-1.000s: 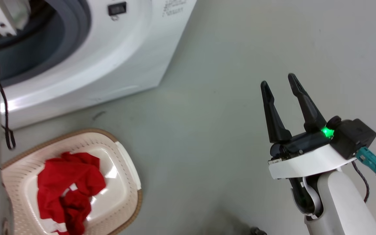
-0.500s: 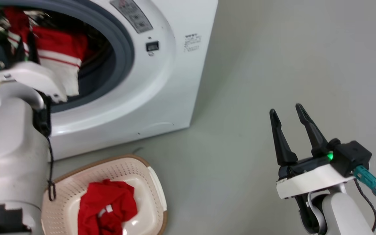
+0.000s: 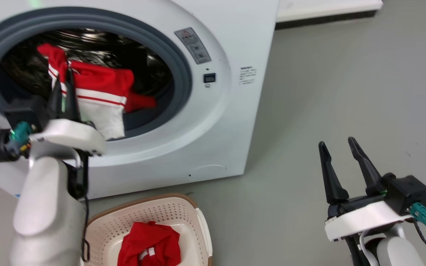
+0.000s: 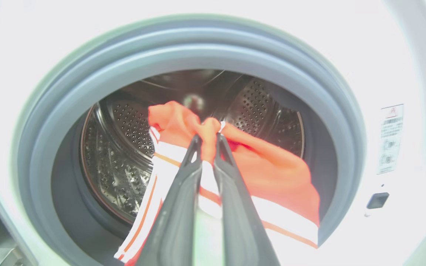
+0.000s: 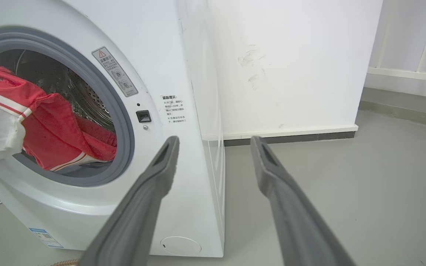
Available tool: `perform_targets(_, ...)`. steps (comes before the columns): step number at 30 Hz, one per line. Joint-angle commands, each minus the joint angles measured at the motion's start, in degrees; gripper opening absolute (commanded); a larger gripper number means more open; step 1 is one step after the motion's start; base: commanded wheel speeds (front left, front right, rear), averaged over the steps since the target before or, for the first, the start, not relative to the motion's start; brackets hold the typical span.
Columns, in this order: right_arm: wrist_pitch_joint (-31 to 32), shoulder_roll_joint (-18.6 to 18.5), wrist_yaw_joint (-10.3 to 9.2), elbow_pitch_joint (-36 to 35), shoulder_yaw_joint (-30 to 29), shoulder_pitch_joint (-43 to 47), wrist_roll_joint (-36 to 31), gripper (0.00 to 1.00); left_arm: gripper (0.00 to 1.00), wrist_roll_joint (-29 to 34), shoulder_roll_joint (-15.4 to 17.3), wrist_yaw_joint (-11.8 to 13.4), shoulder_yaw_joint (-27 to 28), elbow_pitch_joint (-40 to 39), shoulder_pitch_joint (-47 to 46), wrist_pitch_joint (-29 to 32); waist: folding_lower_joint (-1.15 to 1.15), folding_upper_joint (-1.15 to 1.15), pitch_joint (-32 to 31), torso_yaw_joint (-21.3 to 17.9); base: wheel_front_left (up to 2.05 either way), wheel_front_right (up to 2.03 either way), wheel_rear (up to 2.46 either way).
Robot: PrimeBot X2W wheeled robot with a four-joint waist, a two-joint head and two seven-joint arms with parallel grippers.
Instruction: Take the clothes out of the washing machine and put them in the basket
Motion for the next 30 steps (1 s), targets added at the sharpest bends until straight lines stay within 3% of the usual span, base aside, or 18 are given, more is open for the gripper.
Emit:
perform_targets(1, 0.47, 0.03, -0.03, -0.66, -0.68, 1.44, -0.56, 1.0, 0.0, 0.38, -1.2, 0.01, -0.36, -3.69, 3.04, -0.34, 0.01, 0.0, -1.94, 1.92, 0.0, 0.0, 0.0)
perform_targets(8, 2.04, 0.03, -0.02, -2.29, -2.23, 3.65, -1.09, 1.0, 0.0, 0.83, -3.33, 1.1, -1.96, -18.27, 10.77, 0.43, 0.01, 0.0, -4.44, 4.22, 0.0, 0.0, 0.0)
perform_targets(19, 3.86, 0.02, -0.02, -5.39, -3.76, 6.18, -1.94, 1.0, 0.0, 2.11, -5.28, 5.03, -5.07, -43.05, 26.9, 8.23, 0.01, 0.0, -5.71, 6.02, 0.0, 0.0, 0.0)
perform_targets(25, 4.32, 0.04, -0.02, -6.14, -3.96, 6.5, -2.24, 1.0, 0.0, 0.02, -7.2, 6.38, -6.71, -45.65, 35.58, 10.43, 0.01, 0.0, -4.84, 6.87, 0.0, 0.0, 0.0)
perform_targets(30, 4.68, 0.04, -0.02, -7.01, -3.86, 5.63, -2.72, 1.0, 0.0, -3.04, -8.14, 5.65, -8.53, -39.33, 40.39, 10.98, 0.01, 0.0, -2.56, 8.35, 0.0, 0.0, 0.0)
